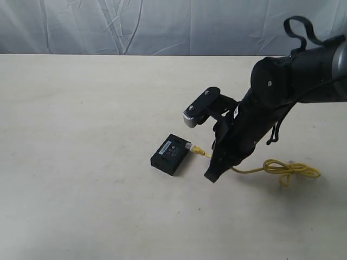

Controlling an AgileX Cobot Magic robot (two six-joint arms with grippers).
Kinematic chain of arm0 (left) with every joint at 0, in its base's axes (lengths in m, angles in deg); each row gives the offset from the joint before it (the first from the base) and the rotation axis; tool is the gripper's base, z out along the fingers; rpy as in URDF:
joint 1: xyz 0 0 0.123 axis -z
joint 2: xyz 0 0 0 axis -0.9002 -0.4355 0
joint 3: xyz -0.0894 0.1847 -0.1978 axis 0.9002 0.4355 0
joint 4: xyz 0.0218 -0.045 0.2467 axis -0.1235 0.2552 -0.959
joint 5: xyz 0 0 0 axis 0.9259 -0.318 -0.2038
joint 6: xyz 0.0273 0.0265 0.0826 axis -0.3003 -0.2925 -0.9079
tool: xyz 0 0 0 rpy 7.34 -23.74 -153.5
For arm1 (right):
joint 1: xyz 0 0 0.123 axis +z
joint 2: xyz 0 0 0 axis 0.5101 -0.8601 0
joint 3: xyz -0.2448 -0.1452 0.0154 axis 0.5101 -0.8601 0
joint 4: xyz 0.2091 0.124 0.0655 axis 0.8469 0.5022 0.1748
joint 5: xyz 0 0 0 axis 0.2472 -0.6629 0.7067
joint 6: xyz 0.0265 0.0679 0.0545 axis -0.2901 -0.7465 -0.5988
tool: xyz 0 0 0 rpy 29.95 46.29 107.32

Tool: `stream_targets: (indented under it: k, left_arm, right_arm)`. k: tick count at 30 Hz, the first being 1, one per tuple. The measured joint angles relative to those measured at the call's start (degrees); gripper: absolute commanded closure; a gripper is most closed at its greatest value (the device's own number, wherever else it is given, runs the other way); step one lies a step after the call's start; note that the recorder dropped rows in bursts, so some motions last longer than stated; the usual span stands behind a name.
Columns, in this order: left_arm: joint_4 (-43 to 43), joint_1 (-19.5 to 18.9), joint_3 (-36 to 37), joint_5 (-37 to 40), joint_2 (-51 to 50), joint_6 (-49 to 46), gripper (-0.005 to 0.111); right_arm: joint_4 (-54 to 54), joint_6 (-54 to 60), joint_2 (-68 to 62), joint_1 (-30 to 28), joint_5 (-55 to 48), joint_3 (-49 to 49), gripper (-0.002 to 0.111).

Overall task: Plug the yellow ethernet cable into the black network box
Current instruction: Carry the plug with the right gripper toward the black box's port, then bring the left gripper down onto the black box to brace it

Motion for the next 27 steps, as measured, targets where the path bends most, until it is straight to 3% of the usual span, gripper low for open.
stream_targets:
  k: [11,22,27]
  left_arm:
    - [0.0,0.0,0.0,-0.3,0.0,0.0,0.107]
    - [3.5,0.0,0.1,-16.7,0.0,0.0,0.107]
    - [3.5,0.0,0.1,-20.2,0.0,-0.1,0.107]
  right_arm:
    - [-5.2,0.0,0.0,2.6,2.1,-1.8,0.109]
    - [-5.4,-0.1,0.0,2.6,3.6,-1.8,0.109]
    - [-5.2,-0.2,0.0,2.6,3.6,-1.8,0.109]
